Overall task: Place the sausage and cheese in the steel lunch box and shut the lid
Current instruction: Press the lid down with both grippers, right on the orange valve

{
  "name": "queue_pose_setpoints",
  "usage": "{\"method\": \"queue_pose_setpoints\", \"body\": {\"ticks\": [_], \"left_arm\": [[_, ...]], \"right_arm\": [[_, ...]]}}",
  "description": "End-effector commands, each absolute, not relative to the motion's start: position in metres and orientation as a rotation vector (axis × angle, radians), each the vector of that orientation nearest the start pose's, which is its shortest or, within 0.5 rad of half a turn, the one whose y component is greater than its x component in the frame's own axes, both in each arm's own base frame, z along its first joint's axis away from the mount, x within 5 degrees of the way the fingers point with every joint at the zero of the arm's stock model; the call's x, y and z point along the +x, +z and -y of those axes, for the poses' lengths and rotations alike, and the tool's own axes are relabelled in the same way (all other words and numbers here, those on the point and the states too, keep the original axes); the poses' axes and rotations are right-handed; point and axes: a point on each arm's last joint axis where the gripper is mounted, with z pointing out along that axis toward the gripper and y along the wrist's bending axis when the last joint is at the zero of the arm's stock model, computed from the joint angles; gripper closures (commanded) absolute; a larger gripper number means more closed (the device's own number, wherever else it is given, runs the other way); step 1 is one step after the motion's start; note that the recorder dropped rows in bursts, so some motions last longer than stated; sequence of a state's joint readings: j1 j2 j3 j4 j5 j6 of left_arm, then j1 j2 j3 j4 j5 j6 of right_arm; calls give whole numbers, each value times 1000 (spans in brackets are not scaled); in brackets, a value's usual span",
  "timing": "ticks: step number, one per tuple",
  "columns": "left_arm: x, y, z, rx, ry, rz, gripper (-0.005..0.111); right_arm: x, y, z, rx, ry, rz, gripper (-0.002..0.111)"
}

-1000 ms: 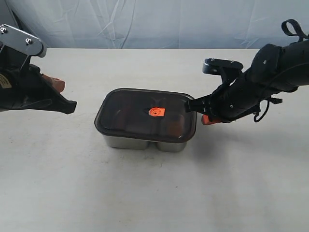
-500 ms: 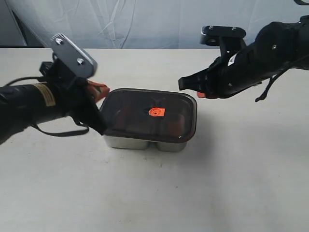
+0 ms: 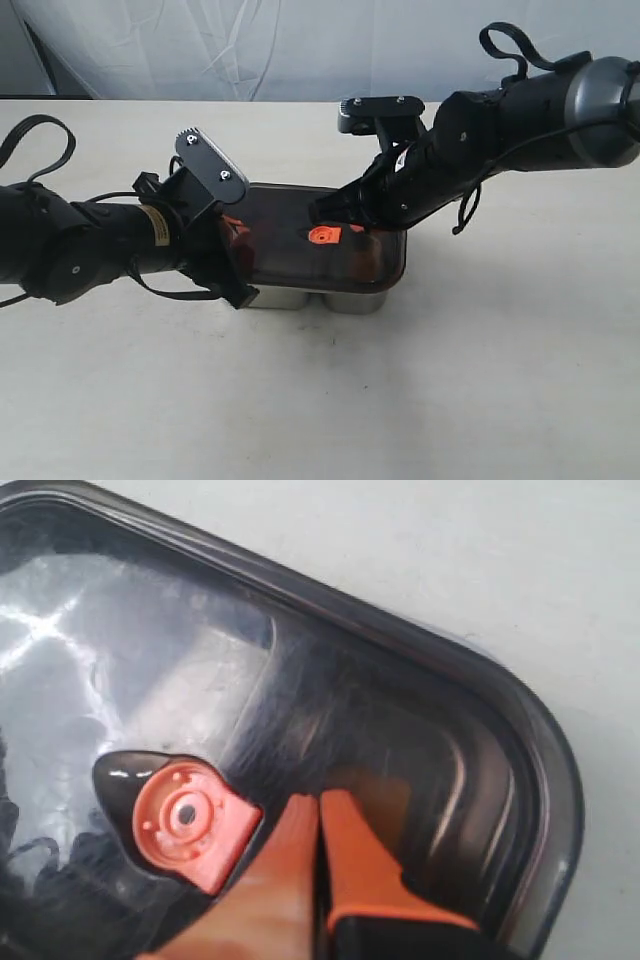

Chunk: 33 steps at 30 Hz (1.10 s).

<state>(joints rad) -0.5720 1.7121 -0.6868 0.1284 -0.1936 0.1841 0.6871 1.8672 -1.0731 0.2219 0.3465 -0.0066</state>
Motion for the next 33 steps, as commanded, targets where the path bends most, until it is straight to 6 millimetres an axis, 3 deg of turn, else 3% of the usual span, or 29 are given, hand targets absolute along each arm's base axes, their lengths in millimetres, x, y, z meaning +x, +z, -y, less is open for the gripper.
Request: {"method": "queue_pose_setpoints", "body": {"ticks": [1, 6, 10, 14, 22, 28, 33], "left_arm": [[253, 130, 167, 1043, -141, -2209, 106], [254, 134, 168, 1041, -146, -2177, 106], [254, 162, 168, 996, -163, -2078, 106], [251, 177, 166, 973, -167, -2042, 106], [247, 178, 164, 893, -205, -2132, 106], [233, 176, 179, 1014, -212, -2116, 106], [228, 170, 185, 1077, -206, -2127, 106]], "right_arm": [[274, 123, -235, -717, 333, -2734, 108], [276, 131, -236, -698, 348, -2688, 108], [276, 162, -236, -676, 394, -2591, 108], [272, 176, -233, -675, 409, -2590, 108], [257, 176, -239, -754, 402, -2642, 108], [242, 177, -256, -838, 423, -2603, 108], [240, 172, -256, -799, 420, -2664, 108]]}}
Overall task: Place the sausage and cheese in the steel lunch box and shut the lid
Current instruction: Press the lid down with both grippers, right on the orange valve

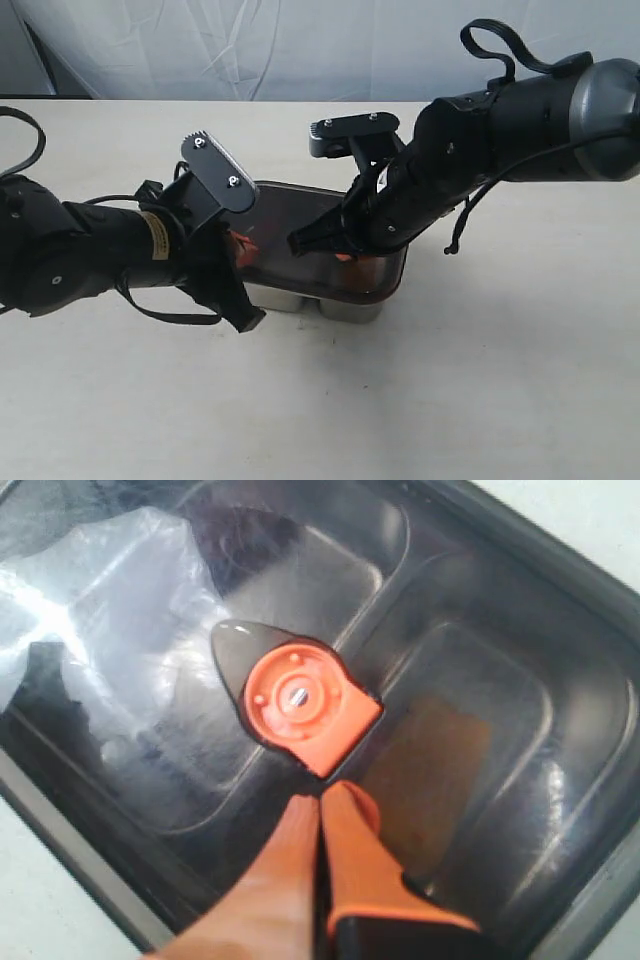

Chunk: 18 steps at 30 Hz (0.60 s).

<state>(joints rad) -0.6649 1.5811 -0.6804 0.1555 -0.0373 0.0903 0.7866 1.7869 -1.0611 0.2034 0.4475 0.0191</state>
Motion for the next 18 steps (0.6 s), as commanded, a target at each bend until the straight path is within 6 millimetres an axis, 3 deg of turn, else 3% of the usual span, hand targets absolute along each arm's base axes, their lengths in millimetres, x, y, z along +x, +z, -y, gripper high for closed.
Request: {"method": "queue_pose_setpoints", "body": {"ticks": [1, 12, 18], "left_arm": [[228, 168, 184, 1081, -203, -2136, 106], [229, 122, 185, 1133, -169, -2305, 106], [229, 118, 185, 1130, -168, -2323, 106]], "right_arm": [[239, 170, -256, -803, 415, -2675, 108], [240, 156, -255, -825, 376, -2723, 108], [242, 141, -257, -818, 360, -2744, 108]]}}
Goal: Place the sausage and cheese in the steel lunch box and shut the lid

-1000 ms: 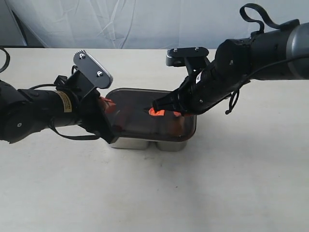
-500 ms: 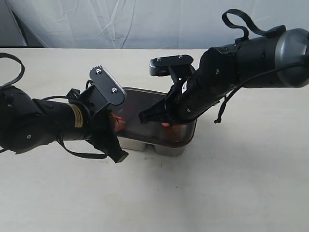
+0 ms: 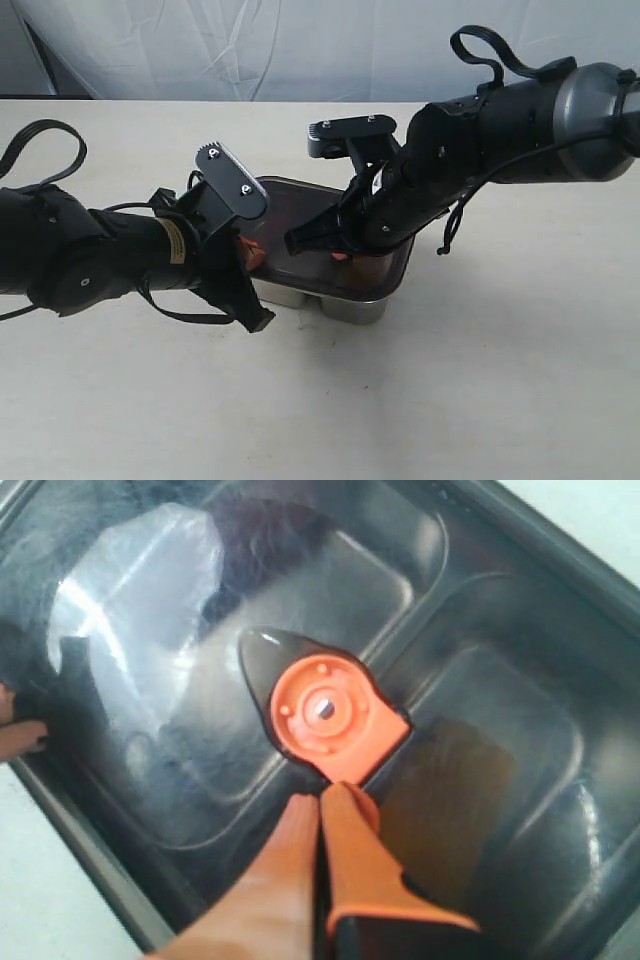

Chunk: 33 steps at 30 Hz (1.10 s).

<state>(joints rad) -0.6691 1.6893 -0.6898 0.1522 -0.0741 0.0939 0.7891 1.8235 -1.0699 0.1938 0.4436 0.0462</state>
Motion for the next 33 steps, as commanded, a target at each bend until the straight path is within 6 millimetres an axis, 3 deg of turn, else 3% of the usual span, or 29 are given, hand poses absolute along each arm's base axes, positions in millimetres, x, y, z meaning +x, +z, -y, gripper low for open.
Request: {"method": "queue_pose_setpoints", "body": {"ticks": [1, 6, 15, 25, 33], "left_arm": [[229, 118, 185, 1130, -168, -2323, 106], [229, 119, 185, 1129, -169, -2321, 106], [228, 138, 184, 1103, -181, -2271, 106], [220, 192, 177, 1020, -218, -2132, 106], [206, 228, 164, 982, -223, -2083, 106]], "right_arm": [[243, 140, -257, -819, 357, -2744, 108], [246, 144, -259, -818, 365, -2695, 108], [244, 193, -252, -788, 392, -2544, 108], [236, 246, -239, -724, 426, -2402, 108], [224, 270, -226, -687, 437, -2406, 108]]}}
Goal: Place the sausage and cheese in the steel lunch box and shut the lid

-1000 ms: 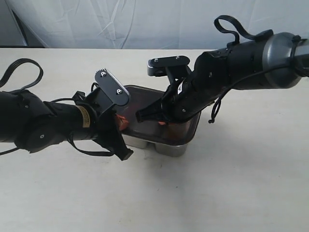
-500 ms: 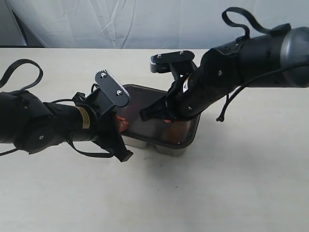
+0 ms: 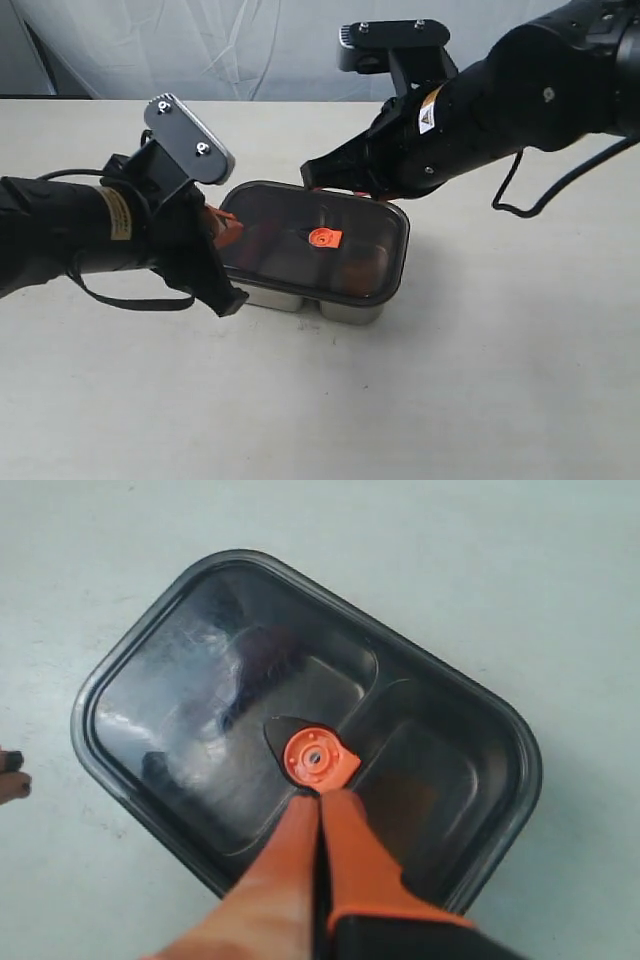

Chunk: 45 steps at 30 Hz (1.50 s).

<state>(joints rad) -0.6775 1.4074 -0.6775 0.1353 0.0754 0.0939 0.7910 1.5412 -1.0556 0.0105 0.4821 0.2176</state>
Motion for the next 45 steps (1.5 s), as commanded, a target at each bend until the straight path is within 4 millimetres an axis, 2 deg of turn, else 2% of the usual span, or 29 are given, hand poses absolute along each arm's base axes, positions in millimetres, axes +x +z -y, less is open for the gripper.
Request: {"method": "queue_pose_setpoints", "body": {"ticks": [1, 7, 11, 14, 20, 26, 32, 45], "left_arm": [[202, 232, 161, 983, -216, -2092, 106], [182, 259, 145, 905, -263, -2106, 107], [160, 283, 129, 832, -320, -2026, 107], [139, 302, 112, 756, -375, -1941, 107], [90, 328, 70, 659, -420, -1760, 107], [50, 332, 36, 625, -405, -1674, 107], [29, 326, 17, 616, -398, -1680, 107], [25, 322, 13, 624, -385, -1708, 107]], "right_arm": [[222, 274, -224, -679, 438, -2404, 108], [205, 306, -206, -647, 467, -2361, 108], [188, 322, -188, -623, 479, -2324, 108], [172, 325, -171, -616, 492, -2297, 108], [141, 307, -136, -623, 444, -2272, 108], [123, 289, -117, -626, 437, -2294, 108], [116, 280, -115, -591, 481, -2371, 108], [116, 280, -116, -586, 489, -2365, 108]]}}
